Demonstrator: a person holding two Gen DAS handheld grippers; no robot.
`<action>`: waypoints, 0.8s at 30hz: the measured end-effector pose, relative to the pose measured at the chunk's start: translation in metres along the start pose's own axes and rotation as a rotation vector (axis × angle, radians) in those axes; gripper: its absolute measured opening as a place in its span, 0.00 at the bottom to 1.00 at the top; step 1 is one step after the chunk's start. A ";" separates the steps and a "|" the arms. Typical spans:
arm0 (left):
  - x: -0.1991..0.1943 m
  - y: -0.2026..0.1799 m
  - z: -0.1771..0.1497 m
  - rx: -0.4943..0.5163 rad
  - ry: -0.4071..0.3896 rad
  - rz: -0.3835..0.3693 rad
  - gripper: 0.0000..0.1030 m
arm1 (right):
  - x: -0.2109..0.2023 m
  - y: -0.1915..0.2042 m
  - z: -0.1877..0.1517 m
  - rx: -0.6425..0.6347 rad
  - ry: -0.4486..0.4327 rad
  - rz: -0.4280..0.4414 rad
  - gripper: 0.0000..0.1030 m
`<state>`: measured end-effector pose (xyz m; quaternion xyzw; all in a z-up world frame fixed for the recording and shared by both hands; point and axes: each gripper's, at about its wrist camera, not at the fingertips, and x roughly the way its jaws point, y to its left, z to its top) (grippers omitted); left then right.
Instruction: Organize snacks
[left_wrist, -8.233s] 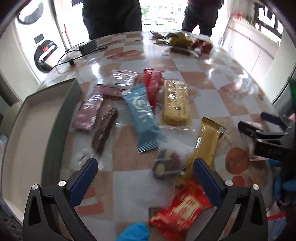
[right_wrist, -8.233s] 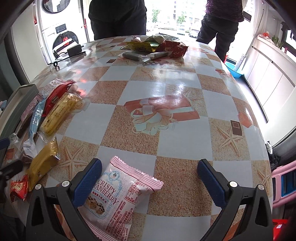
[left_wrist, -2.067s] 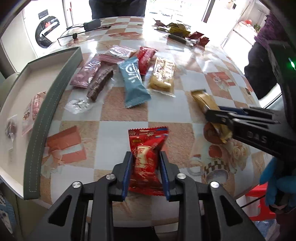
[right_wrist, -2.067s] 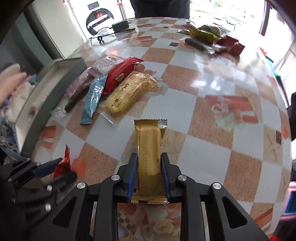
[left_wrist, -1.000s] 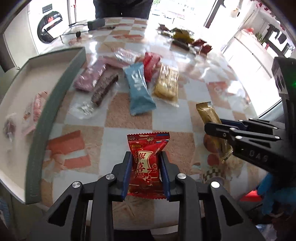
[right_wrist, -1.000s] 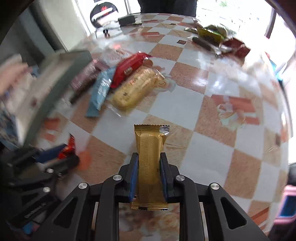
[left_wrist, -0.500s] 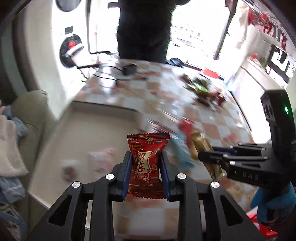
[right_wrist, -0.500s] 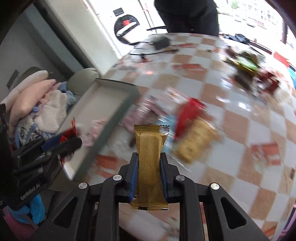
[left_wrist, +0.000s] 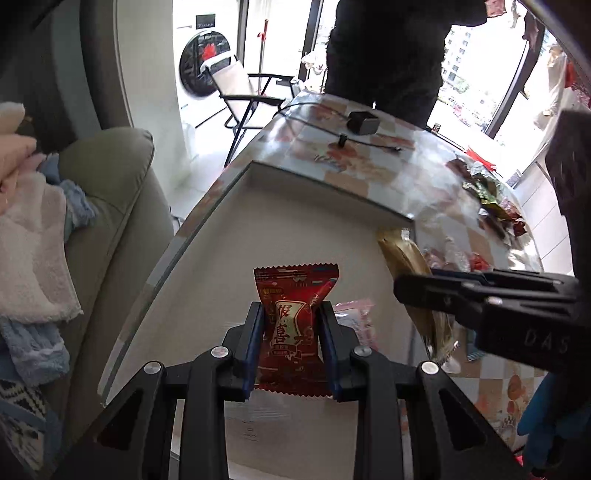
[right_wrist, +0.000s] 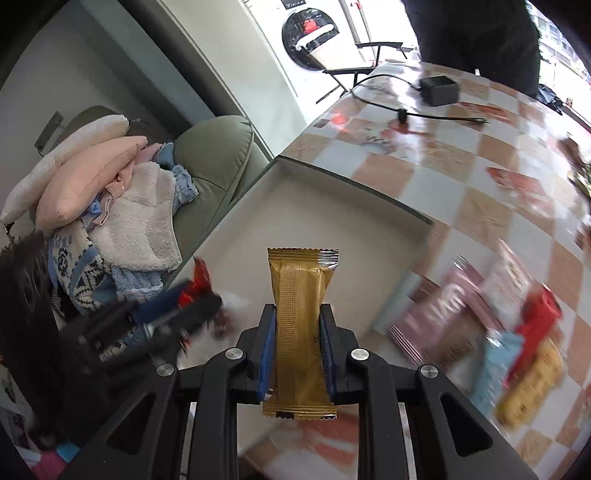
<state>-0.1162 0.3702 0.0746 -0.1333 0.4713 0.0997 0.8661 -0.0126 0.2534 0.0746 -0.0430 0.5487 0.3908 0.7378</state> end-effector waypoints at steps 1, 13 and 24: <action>0.005 0.003 -0.001 -0.006 0.008 0.001 0.31 | 0.006 0.001 0.003 0.002 0.011 -0.002 0.23; 0.033 -0.003 -0.015 0.025 0.024 0.028 0.61 | -0.012 -0.067 0.009 0.098 -0.047 -0.281 0.88; 0.015 -0.022 -0.019 0.057 -0.017 0.029 0.71 | 0.014 -0.130 0.015 0.203 -0.017 -0.436 0.88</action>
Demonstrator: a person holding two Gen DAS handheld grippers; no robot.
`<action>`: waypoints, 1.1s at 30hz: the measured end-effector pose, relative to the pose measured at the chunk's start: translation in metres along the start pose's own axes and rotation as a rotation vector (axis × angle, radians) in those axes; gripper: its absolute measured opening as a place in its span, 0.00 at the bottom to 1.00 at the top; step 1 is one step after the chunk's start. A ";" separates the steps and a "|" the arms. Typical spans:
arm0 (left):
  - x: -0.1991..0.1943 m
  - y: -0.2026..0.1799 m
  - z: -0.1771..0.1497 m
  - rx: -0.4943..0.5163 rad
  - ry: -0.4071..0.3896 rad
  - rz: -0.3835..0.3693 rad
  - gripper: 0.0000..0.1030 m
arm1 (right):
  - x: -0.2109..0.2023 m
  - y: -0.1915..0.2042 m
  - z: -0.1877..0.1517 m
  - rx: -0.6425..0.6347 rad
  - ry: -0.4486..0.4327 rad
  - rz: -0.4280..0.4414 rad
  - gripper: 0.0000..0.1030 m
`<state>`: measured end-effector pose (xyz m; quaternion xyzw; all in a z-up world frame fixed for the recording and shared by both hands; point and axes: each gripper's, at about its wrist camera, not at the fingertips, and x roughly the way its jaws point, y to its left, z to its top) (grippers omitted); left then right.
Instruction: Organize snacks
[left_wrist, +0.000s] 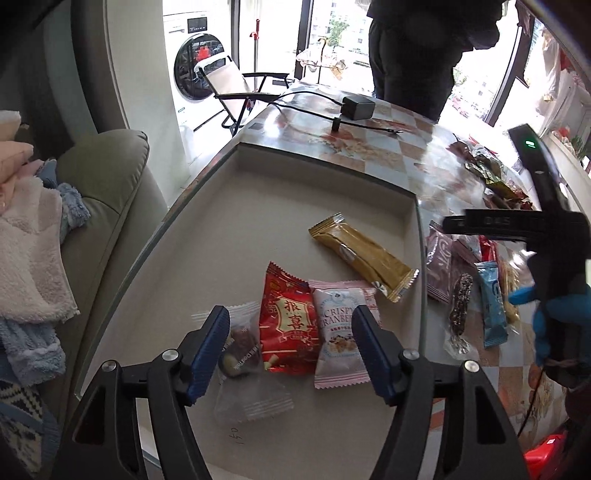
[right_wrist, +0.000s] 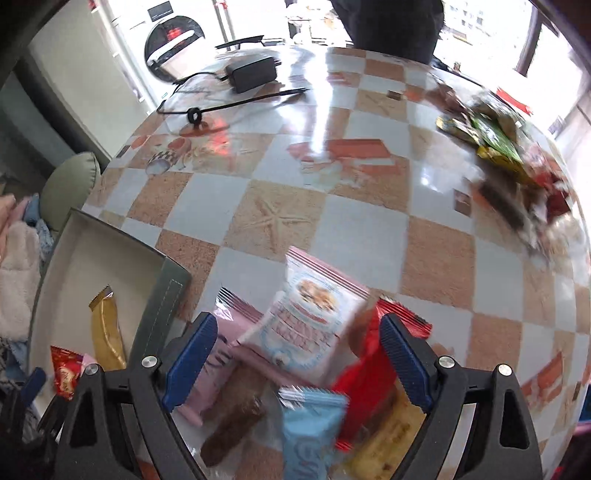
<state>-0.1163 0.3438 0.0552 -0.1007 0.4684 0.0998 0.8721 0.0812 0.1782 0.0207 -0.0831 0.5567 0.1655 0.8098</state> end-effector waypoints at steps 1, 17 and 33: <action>-0.001 -0.002 0.000 0.005 0.000 -0.002 0.71 | 0.006 0.009 0.001 -0.028 0.011 -0.010 0.88; -0.012 -0.093 -0.011 0.236 0.004 -0.098 0.76 | -0.012 -0.102 -0.074 0.064 -0.009 -0.102 0.92; 0.057 -0.183 -0.006 0.426 0.078 -0.115 0.79 | -0.062 -0.178 -0.154 0.254 -0.054 0.030 1.00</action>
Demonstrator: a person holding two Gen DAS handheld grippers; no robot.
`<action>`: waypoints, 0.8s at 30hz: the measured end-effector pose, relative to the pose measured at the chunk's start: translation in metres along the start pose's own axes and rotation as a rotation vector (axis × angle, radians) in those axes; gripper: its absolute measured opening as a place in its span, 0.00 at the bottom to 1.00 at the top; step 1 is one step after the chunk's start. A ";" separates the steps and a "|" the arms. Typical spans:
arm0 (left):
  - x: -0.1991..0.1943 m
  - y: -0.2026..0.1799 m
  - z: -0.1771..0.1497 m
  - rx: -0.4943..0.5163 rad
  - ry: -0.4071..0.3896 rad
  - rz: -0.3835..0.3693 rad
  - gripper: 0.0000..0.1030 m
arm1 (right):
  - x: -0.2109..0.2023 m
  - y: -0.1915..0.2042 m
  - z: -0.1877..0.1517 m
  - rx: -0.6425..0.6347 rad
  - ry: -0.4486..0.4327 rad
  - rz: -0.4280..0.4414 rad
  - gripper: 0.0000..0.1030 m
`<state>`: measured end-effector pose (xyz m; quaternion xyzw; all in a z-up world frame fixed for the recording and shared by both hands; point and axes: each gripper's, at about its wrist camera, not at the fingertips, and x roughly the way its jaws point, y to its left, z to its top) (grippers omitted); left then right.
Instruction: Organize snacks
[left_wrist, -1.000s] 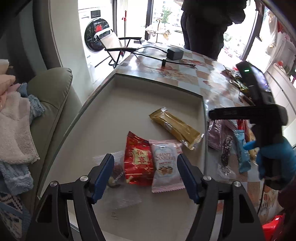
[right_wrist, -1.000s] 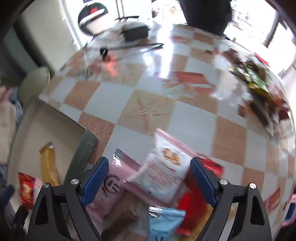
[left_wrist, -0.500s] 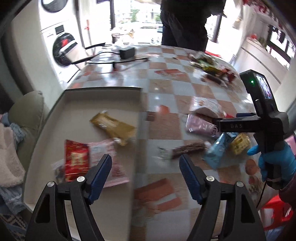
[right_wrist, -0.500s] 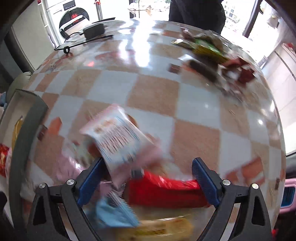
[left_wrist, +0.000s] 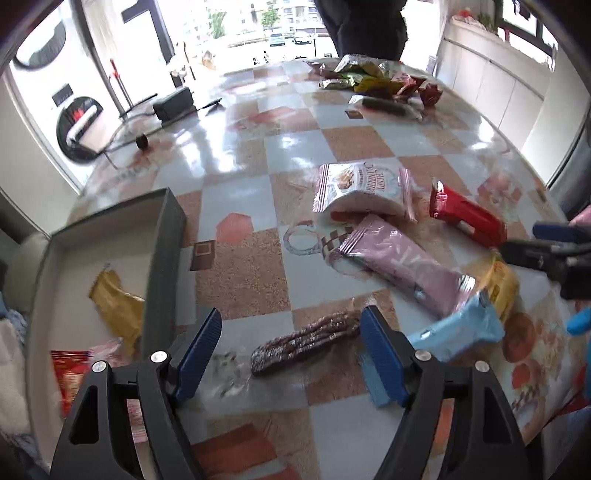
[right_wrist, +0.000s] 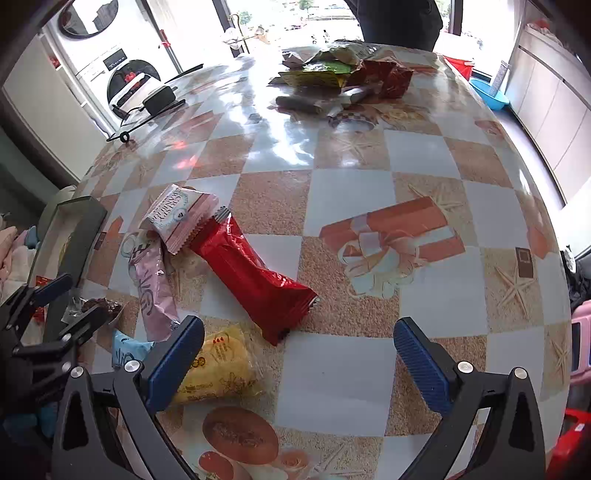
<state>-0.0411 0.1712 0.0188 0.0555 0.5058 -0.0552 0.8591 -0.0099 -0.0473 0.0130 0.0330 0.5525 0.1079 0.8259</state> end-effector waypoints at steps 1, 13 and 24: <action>0.002 0.002 0.000 -0.023 0.017 -0.015 0.79 | 0.002 0.003 0.001 0.006 0.005 0.003 1.00; -0.025 -0.030 -0.045 -0.037 0.041 -0.105 0.79 | 0.009 0.019 -0.026 -0.215 -0.019 -0.119 1.00; -0.051 -0.037 -0.056 0.235 -0.045 -0.040 0.79 | -0.038 -0.010 -0.047 -0.159 -0.052 0.045 1.00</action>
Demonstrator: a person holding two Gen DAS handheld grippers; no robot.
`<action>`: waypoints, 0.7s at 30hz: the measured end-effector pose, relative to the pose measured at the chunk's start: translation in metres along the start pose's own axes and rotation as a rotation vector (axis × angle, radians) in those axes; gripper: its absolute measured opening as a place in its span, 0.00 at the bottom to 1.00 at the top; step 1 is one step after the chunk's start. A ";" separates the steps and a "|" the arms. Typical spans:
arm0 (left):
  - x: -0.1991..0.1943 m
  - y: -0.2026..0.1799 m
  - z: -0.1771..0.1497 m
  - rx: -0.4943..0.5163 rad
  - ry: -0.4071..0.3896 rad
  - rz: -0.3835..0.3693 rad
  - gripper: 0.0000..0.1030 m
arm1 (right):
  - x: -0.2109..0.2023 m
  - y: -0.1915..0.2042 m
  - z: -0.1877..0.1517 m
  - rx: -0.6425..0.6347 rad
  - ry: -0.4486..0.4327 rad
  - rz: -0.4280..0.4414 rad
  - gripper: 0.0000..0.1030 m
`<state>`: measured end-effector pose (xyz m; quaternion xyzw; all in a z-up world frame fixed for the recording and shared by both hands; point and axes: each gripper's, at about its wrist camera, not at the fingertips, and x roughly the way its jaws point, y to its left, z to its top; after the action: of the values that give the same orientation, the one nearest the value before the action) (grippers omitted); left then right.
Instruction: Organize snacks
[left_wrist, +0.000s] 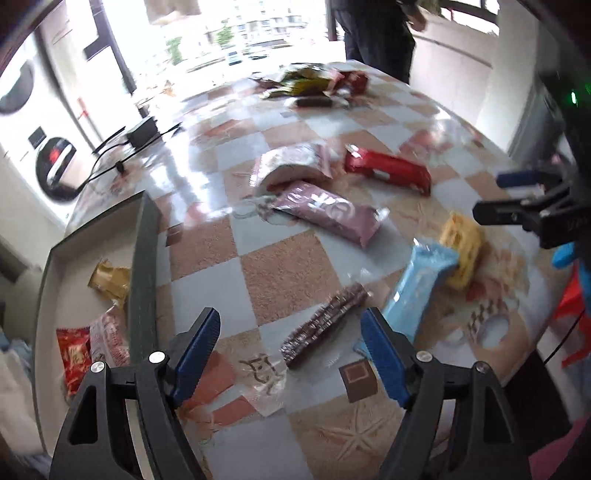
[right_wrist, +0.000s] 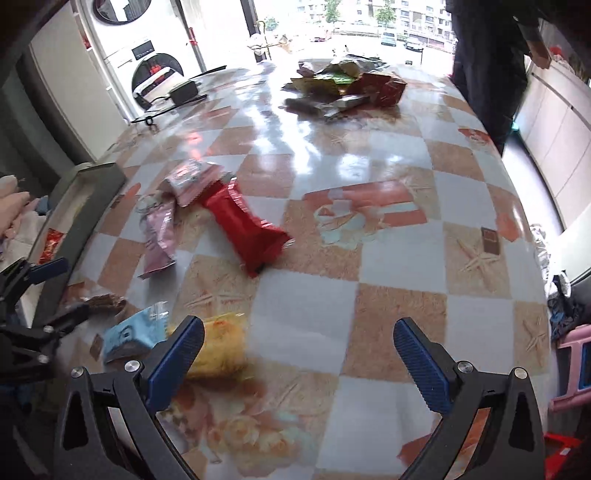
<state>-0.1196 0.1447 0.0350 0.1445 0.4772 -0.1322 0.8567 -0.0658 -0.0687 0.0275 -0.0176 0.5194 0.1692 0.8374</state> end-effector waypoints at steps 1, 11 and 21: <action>0.003 -0.003 -0.001 0.024 0.011 -0.004 0.79 | -0.001 0.007 -0.003 -0.027 0.002 0.012 1.00; 0.030 -0.001 0.008 -0.096 0.028 0.132 0.80 | 0.029 0.057 -0.014 -0.237 0.063 -0.198 1.00; 0.036 0.001 0.017 -0.197 0.019 0.124 0.80 | 0.017 -0.008 0.013 0.215 -0.012 -0.089 1.00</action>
<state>-0.0876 0.1365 0.0127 0.0902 0.4861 -0.0301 0.8687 -0.0452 -0.0690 0.0174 0.0503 0.5284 0.0752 0.8442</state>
